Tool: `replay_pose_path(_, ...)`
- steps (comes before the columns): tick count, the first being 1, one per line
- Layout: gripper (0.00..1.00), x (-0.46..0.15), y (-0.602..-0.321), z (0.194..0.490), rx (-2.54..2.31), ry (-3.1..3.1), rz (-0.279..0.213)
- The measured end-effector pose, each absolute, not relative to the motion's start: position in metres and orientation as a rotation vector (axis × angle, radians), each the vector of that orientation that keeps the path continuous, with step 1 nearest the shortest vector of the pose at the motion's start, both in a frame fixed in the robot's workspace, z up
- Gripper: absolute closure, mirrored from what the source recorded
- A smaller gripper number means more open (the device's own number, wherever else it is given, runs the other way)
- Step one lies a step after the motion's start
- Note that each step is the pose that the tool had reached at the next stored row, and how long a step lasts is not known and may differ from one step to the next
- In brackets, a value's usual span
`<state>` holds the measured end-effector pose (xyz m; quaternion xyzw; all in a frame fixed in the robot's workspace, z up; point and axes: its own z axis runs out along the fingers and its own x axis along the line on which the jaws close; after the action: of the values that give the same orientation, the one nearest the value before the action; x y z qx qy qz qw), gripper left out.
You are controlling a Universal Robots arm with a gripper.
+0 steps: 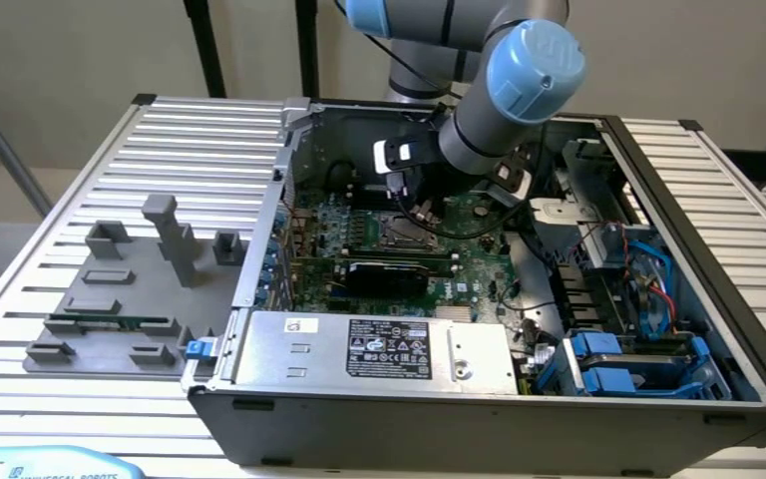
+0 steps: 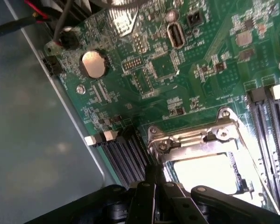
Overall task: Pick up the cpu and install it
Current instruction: 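Install the first cpu locking lever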
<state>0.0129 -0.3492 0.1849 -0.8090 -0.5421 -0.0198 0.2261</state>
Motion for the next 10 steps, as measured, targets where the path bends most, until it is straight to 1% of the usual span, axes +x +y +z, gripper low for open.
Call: replay_pose_path(10, 0.89, 0.0151, -0.3504, 0.1843, -2.226, -1.493, -0.059)
